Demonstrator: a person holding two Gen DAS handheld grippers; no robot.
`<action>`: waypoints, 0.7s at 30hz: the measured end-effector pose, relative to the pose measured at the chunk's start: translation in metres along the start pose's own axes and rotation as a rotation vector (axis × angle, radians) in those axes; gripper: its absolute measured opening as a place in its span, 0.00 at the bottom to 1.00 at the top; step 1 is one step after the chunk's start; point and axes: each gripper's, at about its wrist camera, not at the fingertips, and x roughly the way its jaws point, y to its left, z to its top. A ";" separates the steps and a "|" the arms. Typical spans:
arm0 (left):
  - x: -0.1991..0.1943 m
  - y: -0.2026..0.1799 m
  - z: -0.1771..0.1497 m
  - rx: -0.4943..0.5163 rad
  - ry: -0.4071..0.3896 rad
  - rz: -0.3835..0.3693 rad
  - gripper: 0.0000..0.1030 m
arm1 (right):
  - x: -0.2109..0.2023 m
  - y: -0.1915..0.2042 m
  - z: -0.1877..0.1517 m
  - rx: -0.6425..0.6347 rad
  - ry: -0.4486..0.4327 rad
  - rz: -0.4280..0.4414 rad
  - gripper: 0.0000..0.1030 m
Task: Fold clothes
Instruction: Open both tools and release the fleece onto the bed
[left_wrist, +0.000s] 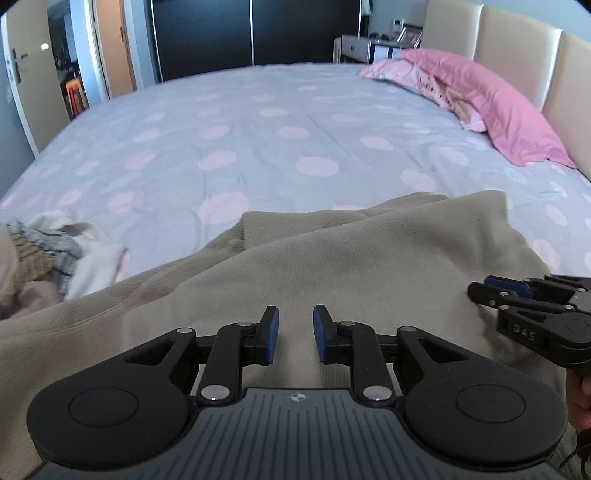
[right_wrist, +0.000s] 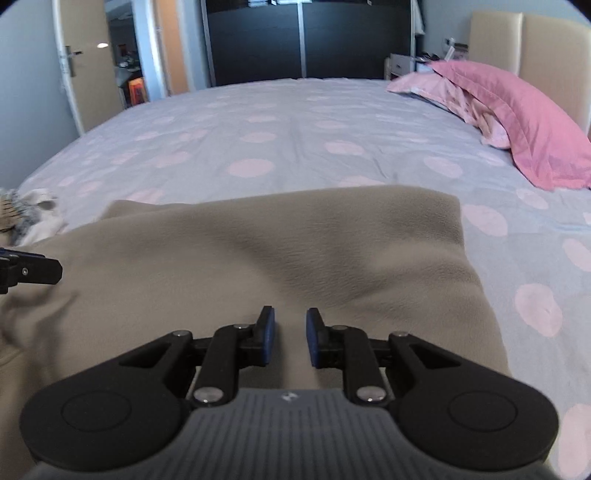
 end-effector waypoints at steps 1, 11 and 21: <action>-0.009 0.000 -0.003 -0.007 -0.014 0.005 0.18 | -0.009 0.006 -0.001 -0.022 -0.011 0.013 0.25; -0.083 0.003 -0.046 -0.090 -0.094 0.033 0.18 | -0.103 0.042 -0.032 -0.106 -0.079 0.084 0.28; -0.133 -0.002 -0.103 -0.153 -0.090 0.068 0.18 | -0.168 0.047 -0.092 -0.162 0.048 0.108 0.28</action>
